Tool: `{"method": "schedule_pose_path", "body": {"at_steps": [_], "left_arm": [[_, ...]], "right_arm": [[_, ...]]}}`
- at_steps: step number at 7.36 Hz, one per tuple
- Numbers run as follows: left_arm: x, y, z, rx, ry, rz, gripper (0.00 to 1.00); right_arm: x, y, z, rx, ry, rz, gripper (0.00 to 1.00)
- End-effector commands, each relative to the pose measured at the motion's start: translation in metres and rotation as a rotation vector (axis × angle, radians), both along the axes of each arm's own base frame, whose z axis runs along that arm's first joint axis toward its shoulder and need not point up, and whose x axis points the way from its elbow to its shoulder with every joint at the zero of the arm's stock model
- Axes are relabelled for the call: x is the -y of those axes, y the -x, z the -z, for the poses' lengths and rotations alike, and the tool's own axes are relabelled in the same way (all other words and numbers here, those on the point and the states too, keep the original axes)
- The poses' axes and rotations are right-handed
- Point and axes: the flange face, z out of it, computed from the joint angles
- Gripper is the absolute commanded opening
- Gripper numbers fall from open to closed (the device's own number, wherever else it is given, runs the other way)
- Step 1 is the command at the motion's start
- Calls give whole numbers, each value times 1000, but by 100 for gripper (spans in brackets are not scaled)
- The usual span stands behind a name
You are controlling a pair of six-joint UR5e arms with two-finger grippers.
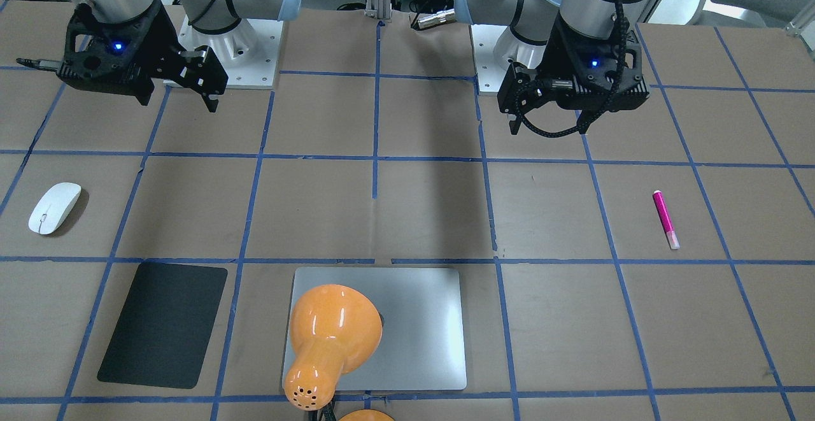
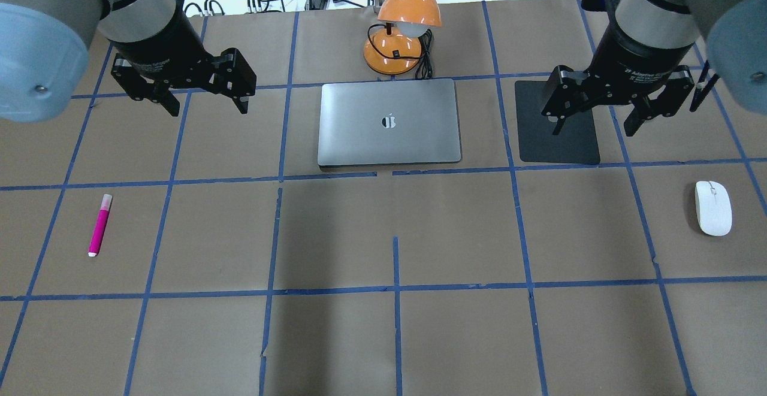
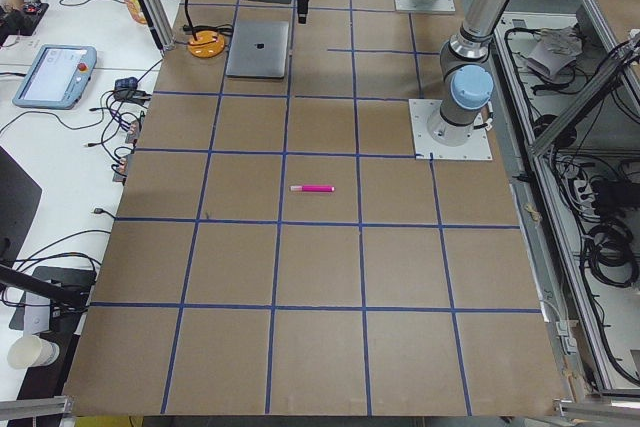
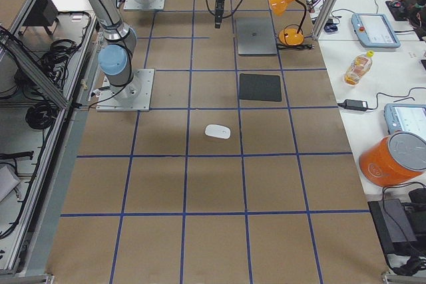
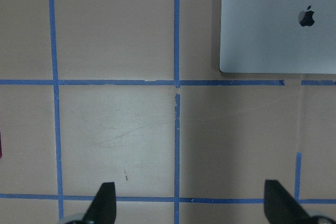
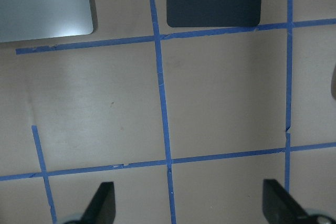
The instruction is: Place pen and mouse around notebook
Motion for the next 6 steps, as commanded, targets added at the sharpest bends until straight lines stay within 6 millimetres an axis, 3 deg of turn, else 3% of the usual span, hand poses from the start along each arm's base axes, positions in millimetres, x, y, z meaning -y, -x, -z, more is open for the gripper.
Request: {"method": "schedule_pose_path", "body": {"at_steps": [1, 3, 5, 6], "left_arm": [[-3, -1, -3, 1, 6, -1, 100], [1, -7, 0, 5, -2, -7, 100], [18, -57, 17, 14, -39, -64, 100], [18, -92, 39, 13, -88, -82, 100]], "right_arm": [[1, 1, -1, 0, 3, 1, 100], [3, 1, -4, 1, 17, 1, 100], [6, 3, 6, -7, -11, 2, 100], [7, 7, 6, -9, -10, 11, 100]]}}
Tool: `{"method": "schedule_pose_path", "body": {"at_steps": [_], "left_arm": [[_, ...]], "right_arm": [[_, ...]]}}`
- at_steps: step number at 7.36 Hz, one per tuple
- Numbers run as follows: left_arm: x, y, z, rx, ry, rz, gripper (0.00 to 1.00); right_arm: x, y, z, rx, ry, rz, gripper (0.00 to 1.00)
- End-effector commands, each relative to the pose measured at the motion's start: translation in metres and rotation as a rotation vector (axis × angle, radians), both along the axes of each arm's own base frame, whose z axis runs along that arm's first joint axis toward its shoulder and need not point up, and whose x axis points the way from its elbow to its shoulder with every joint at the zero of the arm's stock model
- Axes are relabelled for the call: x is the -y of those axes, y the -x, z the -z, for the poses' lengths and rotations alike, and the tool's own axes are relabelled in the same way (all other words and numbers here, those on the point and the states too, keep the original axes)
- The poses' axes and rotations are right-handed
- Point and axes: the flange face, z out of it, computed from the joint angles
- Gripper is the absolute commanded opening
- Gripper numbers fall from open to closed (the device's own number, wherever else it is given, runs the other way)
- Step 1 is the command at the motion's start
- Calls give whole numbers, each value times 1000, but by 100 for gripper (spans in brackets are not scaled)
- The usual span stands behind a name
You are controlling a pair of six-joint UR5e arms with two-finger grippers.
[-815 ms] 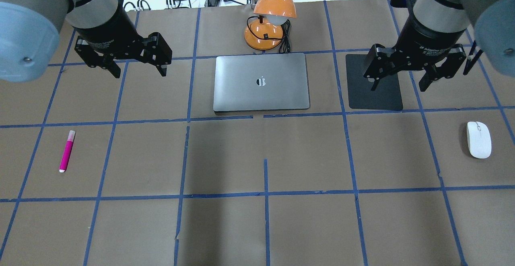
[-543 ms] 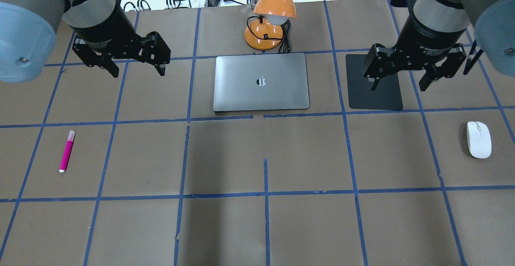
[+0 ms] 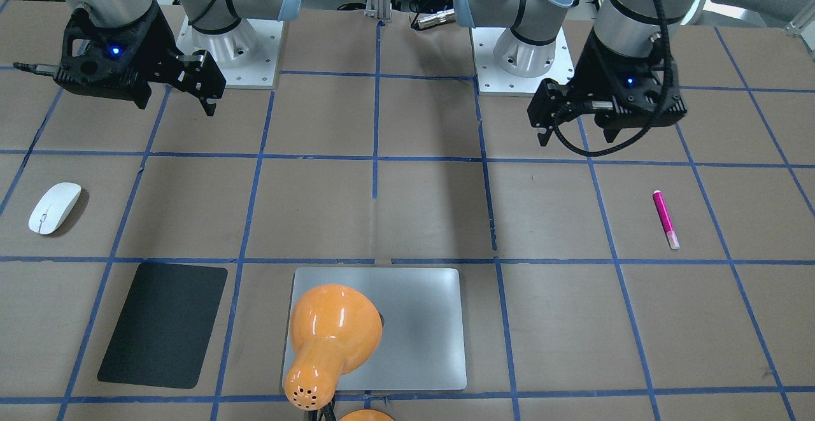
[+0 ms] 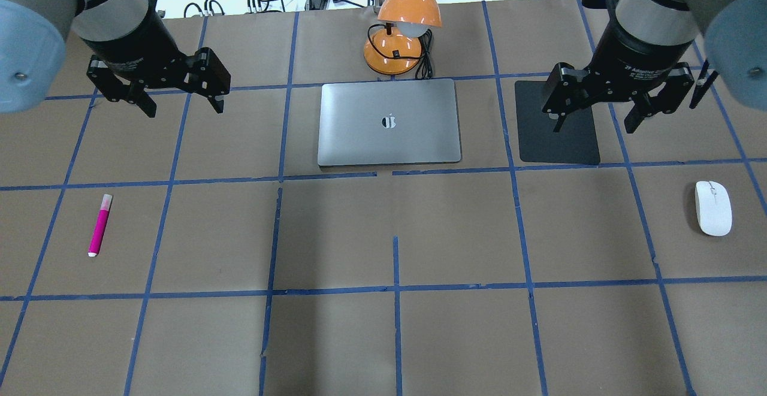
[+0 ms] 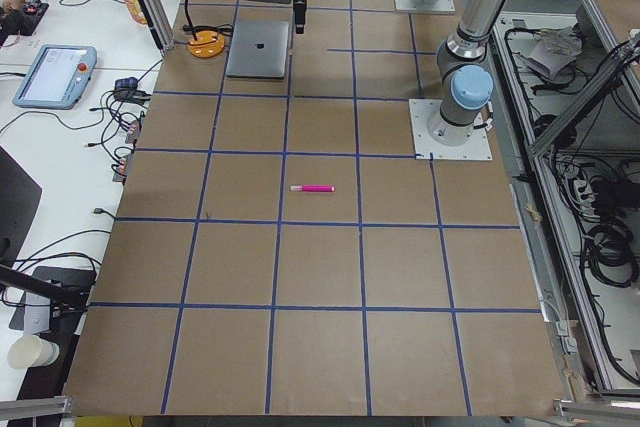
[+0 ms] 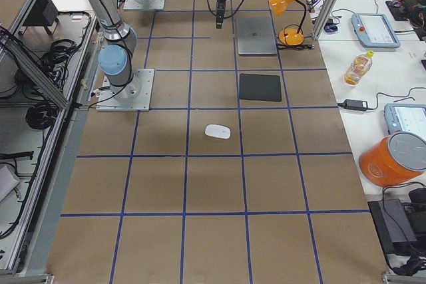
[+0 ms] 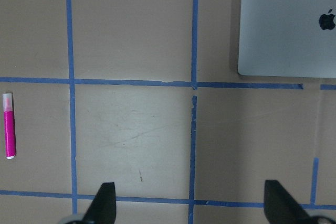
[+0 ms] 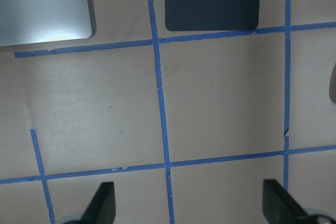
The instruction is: Place pen and mouse around notebook
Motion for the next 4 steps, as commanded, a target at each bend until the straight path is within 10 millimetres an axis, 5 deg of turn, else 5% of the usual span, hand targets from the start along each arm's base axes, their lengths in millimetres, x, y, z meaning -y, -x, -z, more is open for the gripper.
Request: {"method": "schedule_pose_path", "body": {"at_steps": [1, 2, 4], "left_arm": [[-2, -84, 58, -22, -99, -10, 100], [-4, -129, 85, -25, -79, 8, 100], [-17, -187, 136, -26, -51, 59, 100]], "right_arm": [[4, 10, 4, -5, -4, 9, 100], [13, 34, 16, -11, -28, 49, 100], [24, 136, 28, -5, -50, 178, 100]]}}
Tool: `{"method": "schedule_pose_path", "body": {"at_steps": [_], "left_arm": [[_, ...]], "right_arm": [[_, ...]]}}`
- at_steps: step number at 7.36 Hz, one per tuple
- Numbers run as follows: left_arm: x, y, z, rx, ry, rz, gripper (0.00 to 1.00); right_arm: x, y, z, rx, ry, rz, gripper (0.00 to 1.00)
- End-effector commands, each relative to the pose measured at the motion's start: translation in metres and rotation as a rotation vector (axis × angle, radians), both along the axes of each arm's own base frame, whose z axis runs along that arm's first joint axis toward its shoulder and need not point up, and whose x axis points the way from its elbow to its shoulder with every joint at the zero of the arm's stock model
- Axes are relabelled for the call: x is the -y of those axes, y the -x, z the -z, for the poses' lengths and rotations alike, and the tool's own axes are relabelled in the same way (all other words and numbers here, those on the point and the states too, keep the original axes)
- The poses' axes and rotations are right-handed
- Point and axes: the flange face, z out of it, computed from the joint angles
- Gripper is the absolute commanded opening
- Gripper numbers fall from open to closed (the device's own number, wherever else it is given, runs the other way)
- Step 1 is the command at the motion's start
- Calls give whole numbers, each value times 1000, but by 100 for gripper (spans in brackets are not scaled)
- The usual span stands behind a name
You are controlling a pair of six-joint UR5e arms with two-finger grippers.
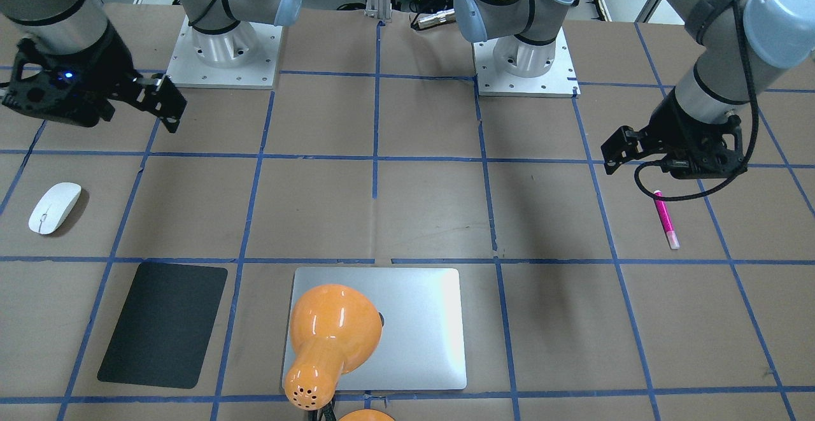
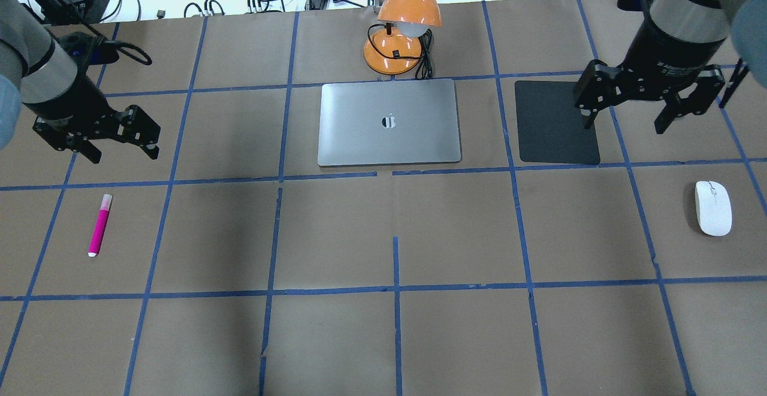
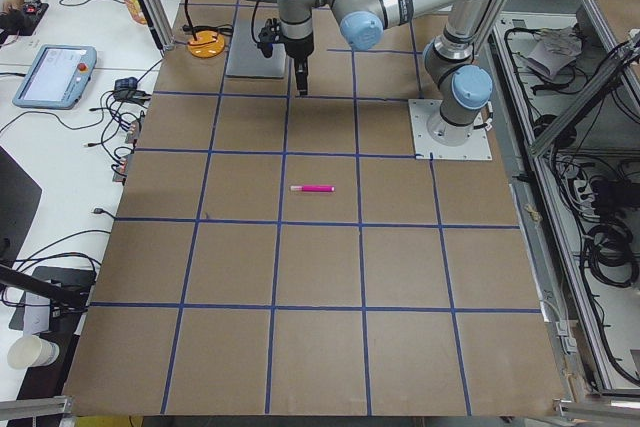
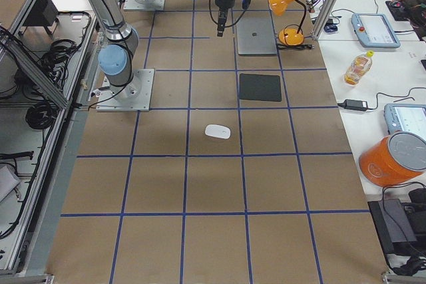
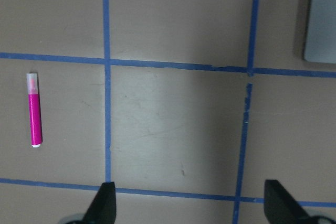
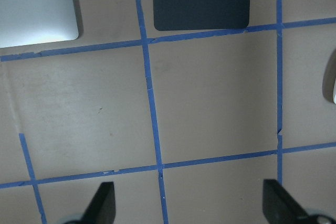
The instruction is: Place pen and mouse around notebook
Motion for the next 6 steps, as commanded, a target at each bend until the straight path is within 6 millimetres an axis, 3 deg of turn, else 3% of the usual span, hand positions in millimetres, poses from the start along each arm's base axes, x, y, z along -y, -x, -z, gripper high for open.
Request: {"method": "schedule_pose_path", "body": {"at_steps": [1, 3, 4, 5, 6], "left_arm": [[-22, -70, 71, 6, 40, 47, 100], [-52, -118, 151, 28, 105, 38, 100], [-56, -139, 170, 13, 138, 73, 100], [-60, -162, 182, -5, 156, 109, 100], [-61, -172, 199, -14, 151, 96, 100]], "right_arm": [[13, 107, 22, 1, -2, 86, 100], [25, 188, 77, 18, -15, 120, 100], [23, 217, 106, 16, -10, 161, 100], [16, 231, 128, 9, 9, 132, 100], [7, 245, 151, -4, 35, 119, 100]]}}
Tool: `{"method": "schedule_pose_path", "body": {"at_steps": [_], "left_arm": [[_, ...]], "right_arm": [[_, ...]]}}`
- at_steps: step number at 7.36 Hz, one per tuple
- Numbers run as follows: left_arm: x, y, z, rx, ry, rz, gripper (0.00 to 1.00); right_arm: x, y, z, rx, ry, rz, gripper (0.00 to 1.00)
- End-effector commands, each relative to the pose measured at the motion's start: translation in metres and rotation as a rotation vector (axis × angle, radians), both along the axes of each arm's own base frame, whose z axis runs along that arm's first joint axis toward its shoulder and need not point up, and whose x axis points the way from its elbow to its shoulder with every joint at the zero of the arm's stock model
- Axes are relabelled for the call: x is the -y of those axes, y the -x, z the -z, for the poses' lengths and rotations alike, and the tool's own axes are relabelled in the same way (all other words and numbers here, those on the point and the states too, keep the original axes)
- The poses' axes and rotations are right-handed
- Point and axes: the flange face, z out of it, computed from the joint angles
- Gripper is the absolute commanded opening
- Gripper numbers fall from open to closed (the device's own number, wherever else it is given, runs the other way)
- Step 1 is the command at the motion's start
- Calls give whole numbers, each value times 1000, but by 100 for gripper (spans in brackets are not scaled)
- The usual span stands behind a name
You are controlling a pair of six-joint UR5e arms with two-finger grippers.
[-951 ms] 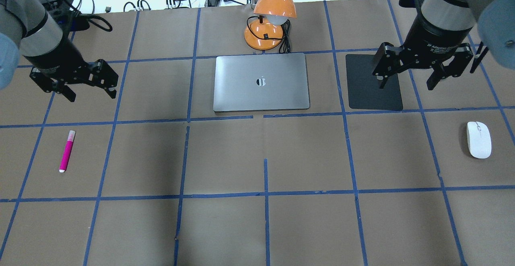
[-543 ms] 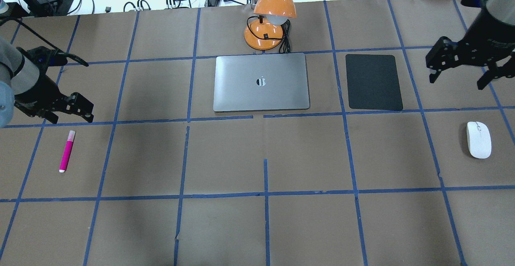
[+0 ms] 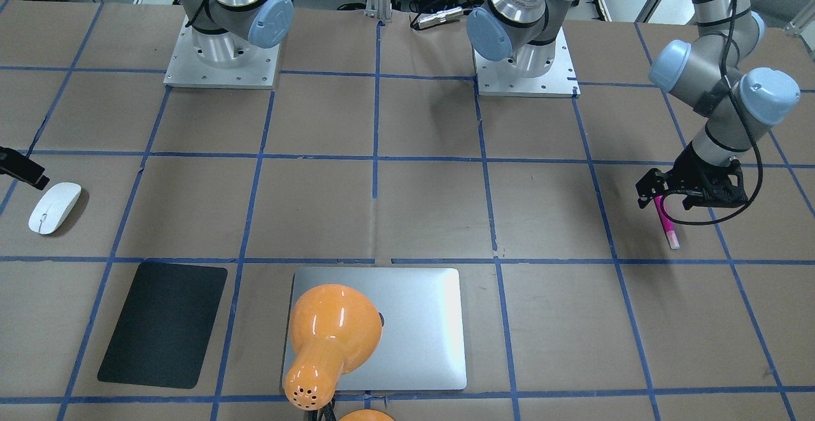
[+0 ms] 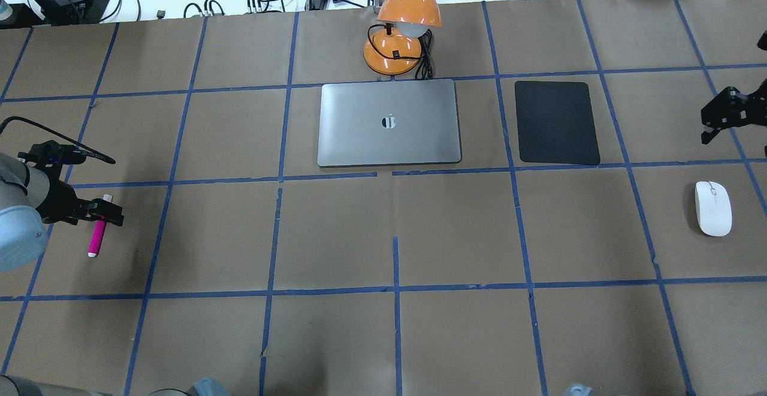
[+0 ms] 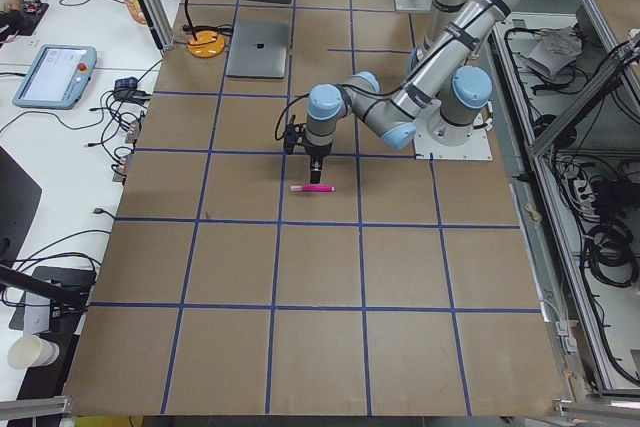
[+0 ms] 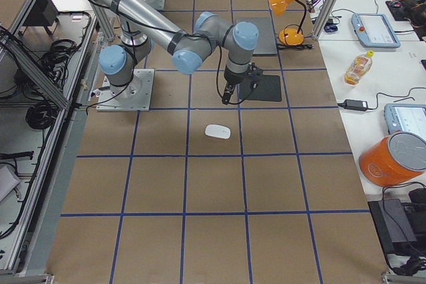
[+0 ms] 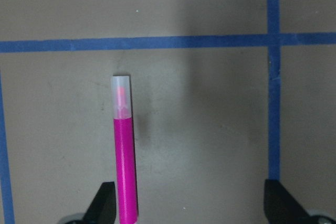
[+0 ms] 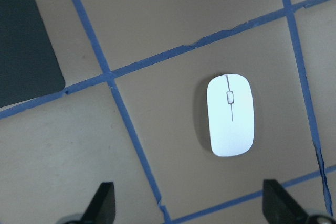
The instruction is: Place pen and mouse around notebook
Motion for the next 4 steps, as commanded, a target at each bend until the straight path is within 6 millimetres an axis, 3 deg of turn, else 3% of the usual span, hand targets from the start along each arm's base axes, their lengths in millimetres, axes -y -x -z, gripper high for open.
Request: {"method": "schedule_pose_path", "body": {"at_steps": [1, 2, 3, 4], "left_arm": [[-5, -19, 36, -29, -20, -18, 91], [-4, -20, 40, -34, -25, -57, 70], [-3, -21, 40, -34, -24, -59, 30], [-2, -23, 38, -29, -22, -60, 0]], "right_arm": [[-25, 31, 59, -21, 40, 6, 100], [-29, 32, 80, -52, 72, -2, 100], [-31, 31, 90, -59, 79, -4, 100], [-31, 31, 106, -40, 54, 2, 100]]}}
